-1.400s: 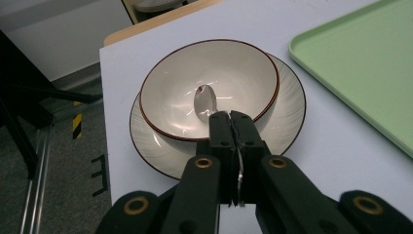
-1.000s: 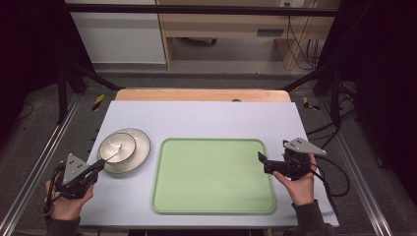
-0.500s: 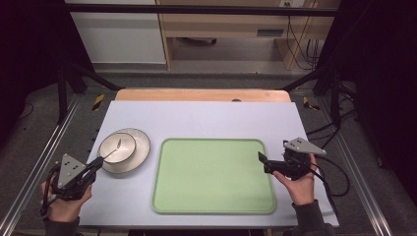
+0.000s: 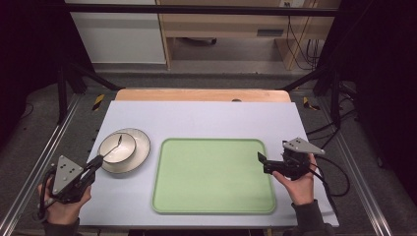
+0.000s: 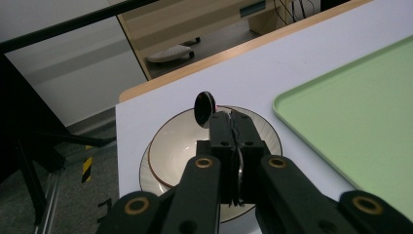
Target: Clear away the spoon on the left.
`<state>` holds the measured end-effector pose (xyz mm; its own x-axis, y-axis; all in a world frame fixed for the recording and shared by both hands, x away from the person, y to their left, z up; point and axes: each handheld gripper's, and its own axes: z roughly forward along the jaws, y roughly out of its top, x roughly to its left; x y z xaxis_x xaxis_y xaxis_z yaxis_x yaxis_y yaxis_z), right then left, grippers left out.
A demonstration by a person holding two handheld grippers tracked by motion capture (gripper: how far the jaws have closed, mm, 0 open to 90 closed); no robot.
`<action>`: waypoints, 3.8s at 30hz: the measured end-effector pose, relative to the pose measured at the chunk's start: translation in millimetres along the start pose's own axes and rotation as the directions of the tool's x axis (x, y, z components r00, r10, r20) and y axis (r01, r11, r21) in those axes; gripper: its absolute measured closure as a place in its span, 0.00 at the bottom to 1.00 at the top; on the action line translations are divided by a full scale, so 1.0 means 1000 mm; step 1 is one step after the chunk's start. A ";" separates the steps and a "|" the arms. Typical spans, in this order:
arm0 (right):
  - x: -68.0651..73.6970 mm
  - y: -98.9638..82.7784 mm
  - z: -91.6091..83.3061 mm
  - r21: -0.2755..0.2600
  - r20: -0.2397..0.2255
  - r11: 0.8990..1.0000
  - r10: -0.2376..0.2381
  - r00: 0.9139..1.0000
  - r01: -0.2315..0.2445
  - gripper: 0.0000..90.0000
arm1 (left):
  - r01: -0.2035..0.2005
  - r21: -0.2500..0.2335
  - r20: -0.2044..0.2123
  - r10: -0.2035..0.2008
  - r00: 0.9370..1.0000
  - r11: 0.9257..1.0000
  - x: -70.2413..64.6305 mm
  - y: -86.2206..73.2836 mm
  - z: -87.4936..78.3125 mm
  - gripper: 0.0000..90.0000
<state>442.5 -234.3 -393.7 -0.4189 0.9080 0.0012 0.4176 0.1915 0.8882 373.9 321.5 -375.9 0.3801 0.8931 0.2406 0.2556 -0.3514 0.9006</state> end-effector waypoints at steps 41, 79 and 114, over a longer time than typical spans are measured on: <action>0.001 0.000 0.002 0.009 -0.006 1.000 0.003 1.000 -0.003 0.04 | -0.104 -0.090 0.086 0.111 0.990 0.991 -0.045 0.030 0.000 0.99; 0.001 0.000 0.004 0.023 -0.011 1.000 0.004 1.000 -0.003 0.03 | -0.228 0.023 0.215 0.218 0.952 0.973 -0.094 0.021 0.049 0.99; 0.003 -0.001 0.007 0.045 -0.023 0.999 -0.002 1.000 0.003 0.04 | -0.378 0.111 0.229 0.346 0.910 0.919 -0.123 0.011 0.076 0.99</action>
<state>446.5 -229.6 -398.2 -0.4377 0.8991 0.0099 0.4520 0.2105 0.8668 397.4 186.2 -423.3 0.6380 0.6267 0.4475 0.1905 -0.6915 0.6968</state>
